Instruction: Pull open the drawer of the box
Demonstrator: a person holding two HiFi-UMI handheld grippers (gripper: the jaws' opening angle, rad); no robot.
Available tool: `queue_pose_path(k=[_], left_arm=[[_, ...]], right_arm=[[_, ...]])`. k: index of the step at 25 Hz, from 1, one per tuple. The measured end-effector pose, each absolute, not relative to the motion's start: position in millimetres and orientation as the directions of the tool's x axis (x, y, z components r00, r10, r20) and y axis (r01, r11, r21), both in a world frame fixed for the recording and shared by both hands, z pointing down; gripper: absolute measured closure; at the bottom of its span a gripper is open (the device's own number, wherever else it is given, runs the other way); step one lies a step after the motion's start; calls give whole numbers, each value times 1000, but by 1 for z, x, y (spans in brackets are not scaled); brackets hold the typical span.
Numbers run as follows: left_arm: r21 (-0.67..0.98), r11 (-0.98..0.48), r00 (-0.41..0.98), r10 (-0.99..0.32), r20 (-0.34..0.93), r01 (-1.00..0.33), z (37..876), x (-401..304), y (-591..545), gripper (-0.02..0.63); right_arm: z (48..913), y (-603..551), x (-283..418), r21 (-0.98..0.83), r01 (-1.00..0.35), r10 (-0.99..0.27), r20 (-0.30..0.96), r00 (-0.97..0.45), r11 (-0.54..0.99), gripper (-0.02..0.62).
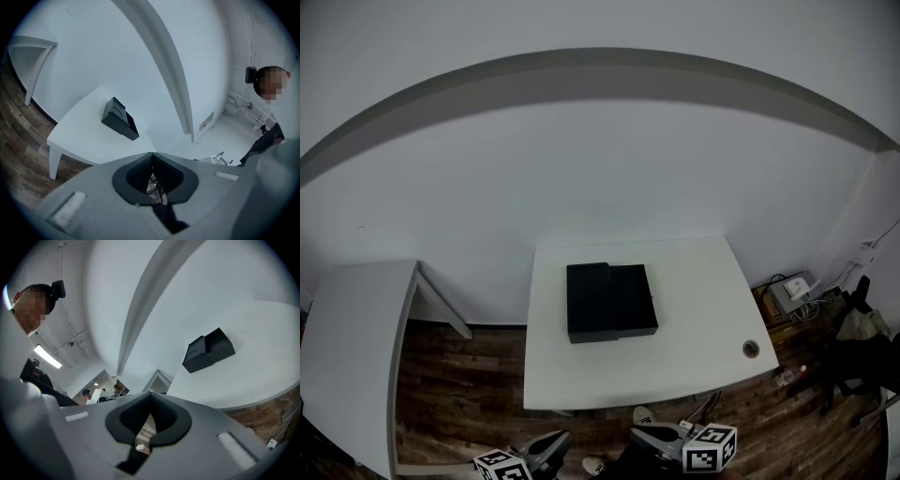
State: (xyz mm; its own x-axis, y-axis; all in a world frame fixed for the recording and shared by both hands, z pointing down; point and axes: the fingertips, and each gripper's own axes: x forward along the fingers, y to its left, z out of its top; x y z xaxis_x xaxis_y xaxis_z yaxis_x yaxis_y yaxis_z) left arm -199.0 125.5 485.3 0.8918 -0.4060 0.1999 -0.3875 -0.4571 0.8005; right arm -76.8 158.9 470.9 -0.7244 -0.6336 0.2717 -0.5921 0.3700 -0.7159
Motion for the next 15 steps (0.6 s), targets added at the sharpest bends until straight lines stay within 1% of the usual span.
queue_pose_path(k=[15], left_arm=[[803,-450,891,-403,207,-390,487,-197,126,601]], right_arm=[[470,160,-74,-711,-592,-636,263,-725,380,592]])
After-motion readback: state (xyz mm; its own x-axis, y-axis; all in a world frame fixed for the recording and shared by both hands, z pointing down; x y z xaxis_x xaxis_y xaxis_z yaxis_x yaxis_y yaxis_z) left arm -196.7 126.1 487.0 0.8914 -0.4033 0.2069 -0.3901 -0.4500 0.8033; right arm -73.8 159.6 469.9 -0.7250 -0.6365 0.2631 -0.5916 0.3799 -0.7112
